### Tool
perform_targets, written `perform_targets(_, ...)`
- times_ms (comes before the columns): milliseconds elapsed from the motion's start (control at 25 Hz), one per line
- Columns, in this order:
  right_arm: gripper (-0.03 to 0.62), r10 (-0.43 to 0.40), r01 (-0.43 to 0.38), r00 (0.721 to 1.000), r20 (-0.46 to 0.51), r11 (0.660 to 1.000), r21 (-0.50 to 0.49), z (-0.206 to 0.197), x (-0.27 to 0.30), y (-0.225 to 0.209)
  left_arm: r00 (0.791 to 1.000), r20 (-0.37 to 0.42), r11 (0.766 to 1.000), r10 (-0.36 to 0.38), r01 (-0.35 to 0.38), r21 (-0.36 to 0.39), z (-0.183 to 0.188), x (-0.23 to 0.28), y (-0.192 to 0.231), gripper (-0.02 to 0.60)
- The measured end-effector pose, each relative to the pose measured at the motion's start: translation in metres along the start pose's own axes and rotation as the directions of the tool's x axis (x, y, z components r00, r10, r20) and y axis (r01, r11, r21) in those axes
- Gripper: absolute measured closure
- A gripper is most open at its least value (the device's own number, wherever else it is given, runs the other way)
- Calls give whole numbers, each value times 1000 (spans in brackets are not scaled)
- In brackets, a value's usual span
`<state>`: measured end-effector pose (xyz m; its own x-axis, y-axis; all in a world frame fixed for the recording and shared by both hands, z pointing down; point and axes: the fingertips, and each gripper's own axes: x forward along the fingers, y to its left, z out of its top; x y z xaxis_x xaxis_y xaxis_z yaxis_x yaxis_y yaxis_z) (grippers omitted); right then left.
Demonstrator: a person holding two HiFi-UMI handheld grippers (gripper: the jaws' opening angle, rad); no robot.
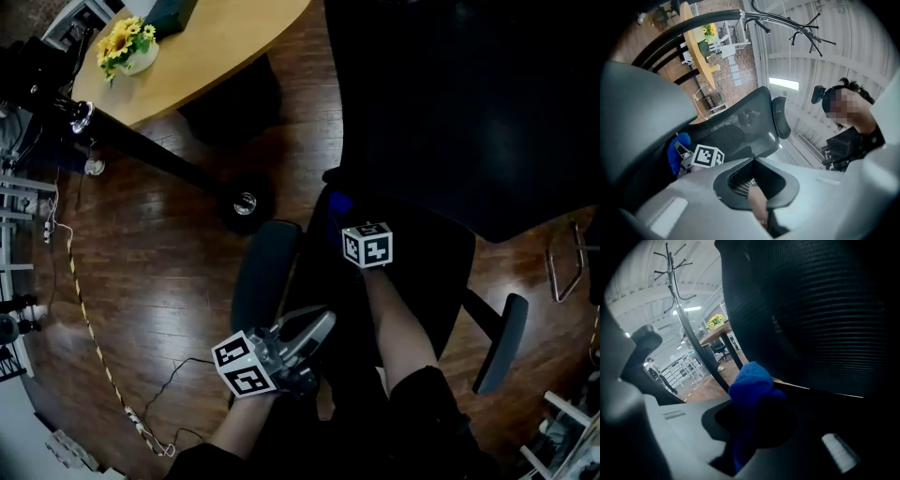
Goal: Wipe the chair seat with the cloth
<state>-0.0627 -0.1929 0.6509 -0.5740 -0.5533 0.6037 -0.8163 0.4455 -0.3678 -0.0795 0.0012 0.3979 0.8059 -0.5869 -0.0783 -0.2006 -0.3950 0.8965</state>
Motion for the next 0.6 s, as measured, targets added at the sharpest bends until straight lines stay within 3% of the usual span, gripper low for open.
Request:
perform_targets(200, 528, -29, 28, 1000, -5, 995, -96, -8, 15, 0, 1000, 3, 1000, 22, -22, 9, 4, -7, 2, 589)
perform_targets(320, 529, -72, 71, 997, 0, 993, -98, -5, 13, -12, 1000, -3, 1000, 22, -22, 15, 3, -8, 0, 589)
perform_targets(600, 530, -274, 274, 962, 16, 961, -31, -30, -48, -110, 998, -29, 999, 49, -49, 24, 2, -9, 6, 589)
